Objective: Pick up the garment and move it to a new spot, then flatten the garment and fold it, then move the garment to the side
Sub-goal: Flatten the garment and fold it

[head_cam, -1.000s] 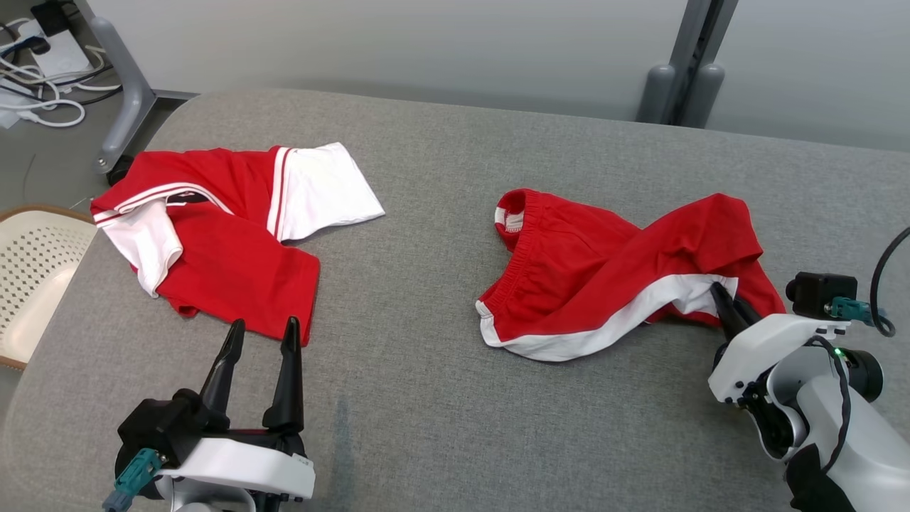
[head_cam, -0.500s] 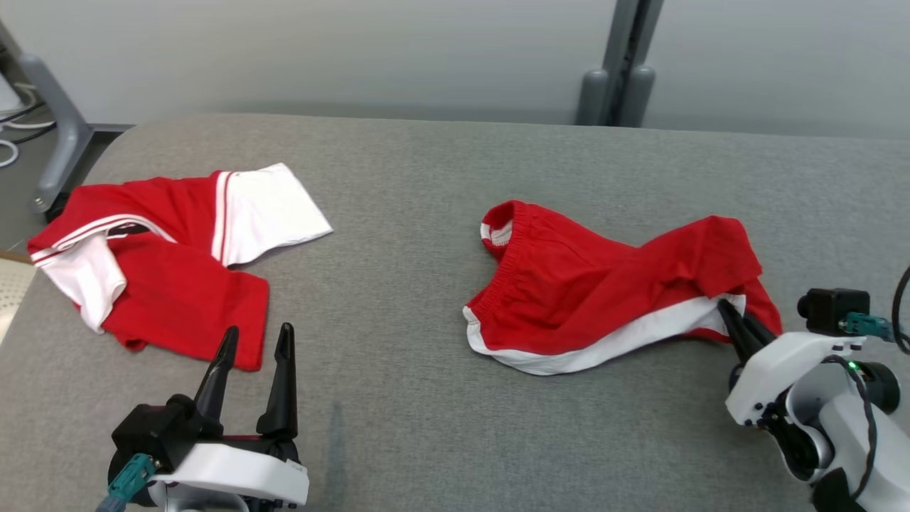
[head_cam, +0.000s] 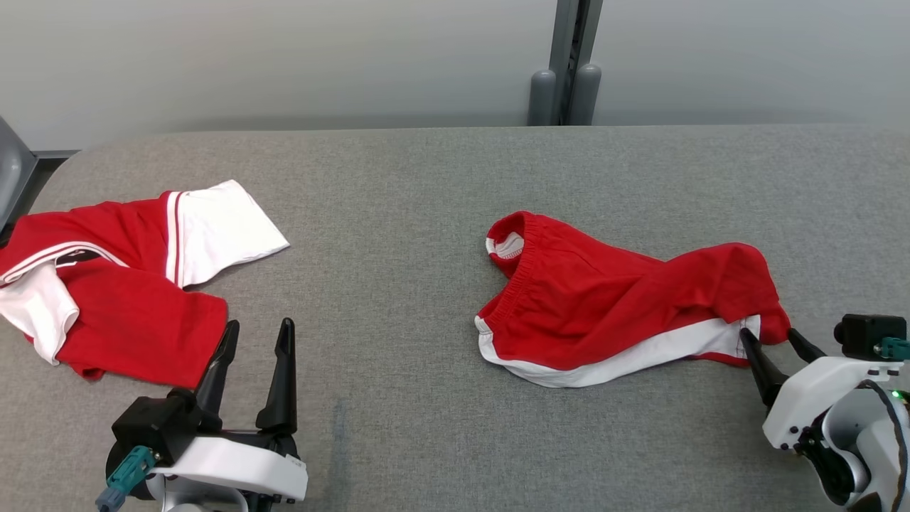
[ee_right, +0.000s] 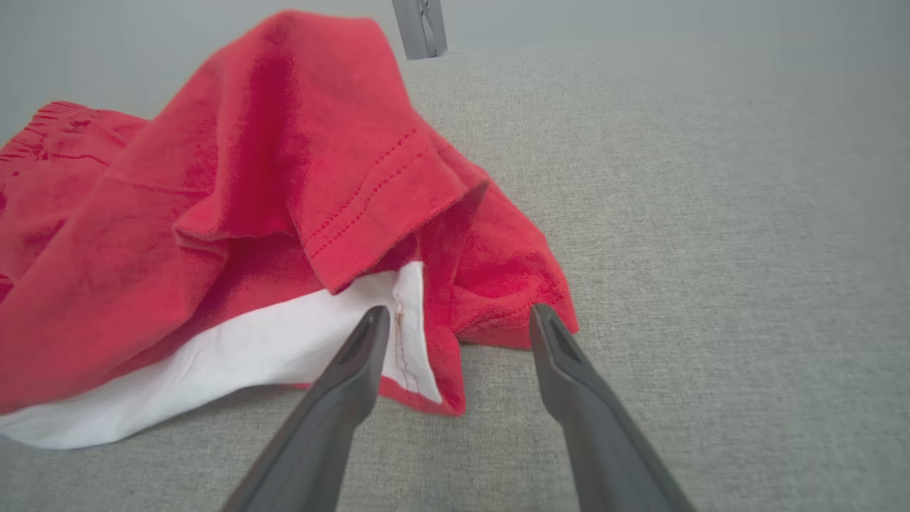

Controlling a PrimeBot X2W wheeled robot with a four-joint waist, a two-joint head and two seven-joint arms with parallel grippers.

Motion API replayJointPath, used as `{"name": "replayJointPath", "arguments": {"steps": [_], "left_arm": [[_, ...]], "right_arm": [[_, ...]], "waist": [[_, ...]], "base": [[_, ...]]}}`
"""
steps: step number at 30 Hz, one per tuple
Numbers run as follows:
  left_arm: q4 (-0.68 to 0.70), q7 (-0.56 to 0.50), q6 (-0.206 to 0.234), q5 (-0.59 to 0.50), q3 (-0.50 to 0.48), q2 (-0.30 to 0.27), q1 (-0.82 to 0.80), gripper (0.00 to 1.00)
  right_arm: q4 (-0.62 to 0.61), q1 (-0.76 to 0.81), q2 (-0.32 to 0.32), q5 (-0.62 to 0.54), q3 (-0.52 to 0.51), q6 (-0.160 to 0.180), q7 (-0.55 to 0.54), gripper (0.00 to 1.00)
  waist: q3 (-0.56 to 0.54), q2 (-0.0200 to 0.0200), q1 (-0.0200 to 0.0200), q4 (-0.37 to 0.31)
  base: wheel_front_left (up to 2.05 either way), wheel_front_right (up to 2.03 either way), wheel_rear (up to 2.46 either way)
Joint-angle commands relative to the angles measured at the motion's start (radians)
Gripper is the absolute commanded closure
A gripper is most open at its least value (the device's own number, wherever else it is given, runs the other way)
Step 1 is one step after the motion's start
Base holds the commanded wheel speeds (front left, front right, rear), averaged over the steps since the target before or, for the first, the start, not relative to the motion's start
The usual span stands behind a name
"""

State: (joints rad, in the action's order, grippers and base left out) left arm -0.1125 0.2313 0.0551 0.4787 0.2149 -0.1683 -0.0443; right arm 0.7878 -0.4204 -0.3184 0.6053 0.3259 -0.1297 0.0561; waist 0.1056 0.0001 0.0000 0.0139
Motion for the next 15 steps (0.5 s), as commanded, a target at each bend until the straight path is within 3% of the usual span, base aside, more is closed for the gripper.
{"name": "replayJointPath", "arguments": {"steps": [1, 9, 15], "left_arm": [[0.000, 0.000, 0.006, 0.004, 0.001, -0.004, -0.003, 0.00], [0.001, -0.008, 0.008, 0.005, 0.009, -0.011, 0.003, 0.00], [0.011, -0.009, 0.011, 0.010, 0.010, -0.017, 0.010, 0.00]], "right_arm": [[-0.003, 0.012, -0.009, -0.013, -0.013, -0.002, 0.000, 0.00], [-0.037, 0.046, 0.002, -0.048, -0.082, -0.002, 0.045, 0.00], [-0.159, 0.089, 0.051, -0.097, -0.160, -0.002, 0.148, 0.00]], "waist": [[-0.003, -0.0001, 0.0000, -0.005], [-0.018, -0.0001, 0.0000, -0.017], [-0.025, -0.0001, 0.0000, -0.021]], "base": [[0.00, 0.00, 0.00], [0.00, 0.00, 0.00], [0.00, 0.00, 0.00]]}}
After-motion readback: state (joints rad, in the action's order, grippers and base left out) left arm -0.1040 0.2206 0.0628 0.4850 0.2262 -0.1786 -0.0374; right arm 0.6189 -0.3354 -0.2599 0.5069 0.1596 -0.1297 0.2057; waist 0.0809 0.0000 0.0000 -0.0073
